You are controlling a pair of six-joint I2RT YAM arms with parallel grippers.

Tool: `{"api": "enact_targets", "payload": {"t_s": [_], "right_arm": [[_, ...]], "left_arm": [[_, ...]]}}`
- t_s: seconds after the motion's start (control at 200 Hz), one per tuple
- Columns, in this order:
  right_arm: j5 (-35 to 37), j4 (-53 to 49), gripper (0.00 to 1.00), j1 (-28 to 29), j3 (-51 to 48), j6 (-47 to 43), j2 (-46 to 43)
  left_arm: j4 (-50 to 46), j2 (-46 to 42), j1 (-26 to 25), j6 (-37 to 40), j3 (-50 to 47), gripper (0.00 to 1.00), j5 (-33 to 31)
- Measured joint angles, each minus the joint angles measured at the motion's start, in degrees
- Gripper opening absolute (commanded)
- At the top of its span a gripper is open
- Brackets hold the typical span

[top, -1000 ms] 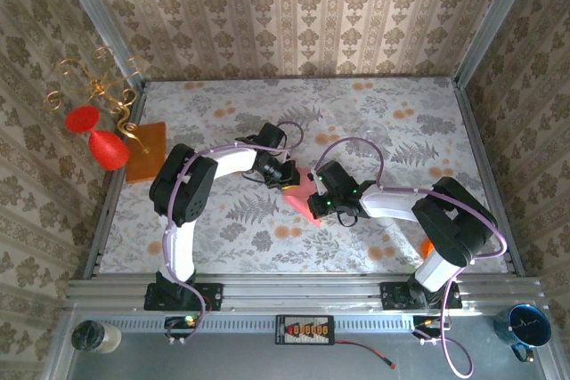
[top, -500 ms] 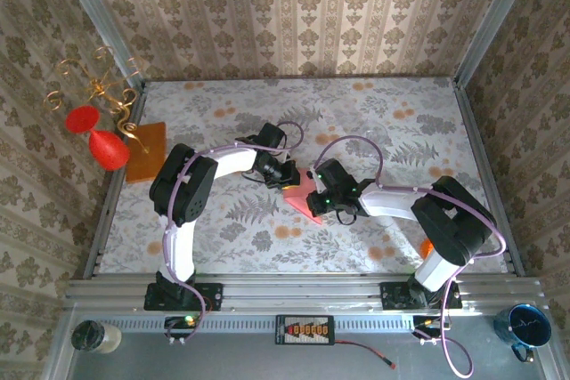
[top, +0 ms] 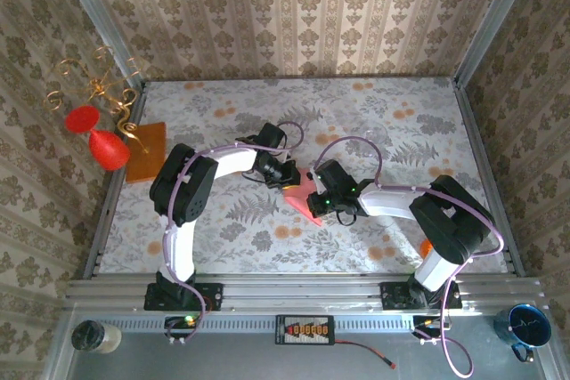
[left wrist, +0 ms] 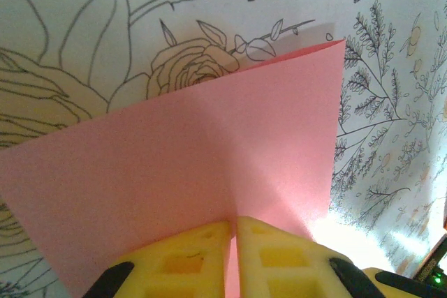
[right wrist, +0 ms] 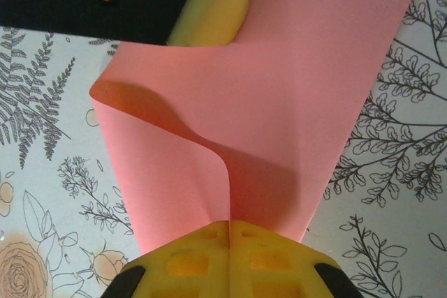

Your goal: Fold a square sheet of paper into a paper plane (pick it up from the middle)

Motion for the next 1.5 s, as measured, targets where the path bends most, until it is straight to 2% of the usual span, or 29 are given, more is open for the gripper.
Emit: {"api": "enact_targets", "payload": {"t_s": [0.415, 0.605, 0.705, 0.9, 0.98, 1.125, 1.315, 1.5], "right_arm": [[0.0, -0.6, 0.06, 0.0, 0.0, 0.0, 0.2], [-0.2, -0.4, 0.06, -0.1, 0.0, 0.5, 0.3], [-0.8, 0.3, 0.06, -0.2, 0.0, 1.8, 0.7], [-2.8, 1.9, 0.06, -0.3, 0.8, 4.8, 2.2], [-3.2, 2.4, 0.06, -0.3, 0.9, 5.4, 2.4], [-3.2, 2.5, 0.06, -0.3, 0.9, 6.0, 2.4], [-3.2, 2.4, 0.06, -0.3, 0.9, 6.1, 2.4], [-3.2, 2.4, 0.07, -0.3, 0.9, 6.1, 2.4]], "left_arm": [[0.0, 0.0, 0.0, 0.0, 0.0, 0.13, 0.0], [0.7, -0.7, 0.0, -1.9, -0.3, 0.18, -0.5], [2.4, -3.3, 0.7, -4.2, -2.9, 0.19, -2.5], [6.7, -13.4, 5.8, -10.1, -11.2, 0.23, -5.1], [8.1, -16.7, 6.5, -12.3, -13.6, 0.23, -5.7], [11.5, -20.2, 4.3, -17.2, -17.6, 0.21, -5.9], [14.5, -20.3, -1.3, -23.6, -19.7, 0.13, -7.2], [17.2, -19.2, -4.5, -27.9, -20.0, 0.1, -8.9]]}}
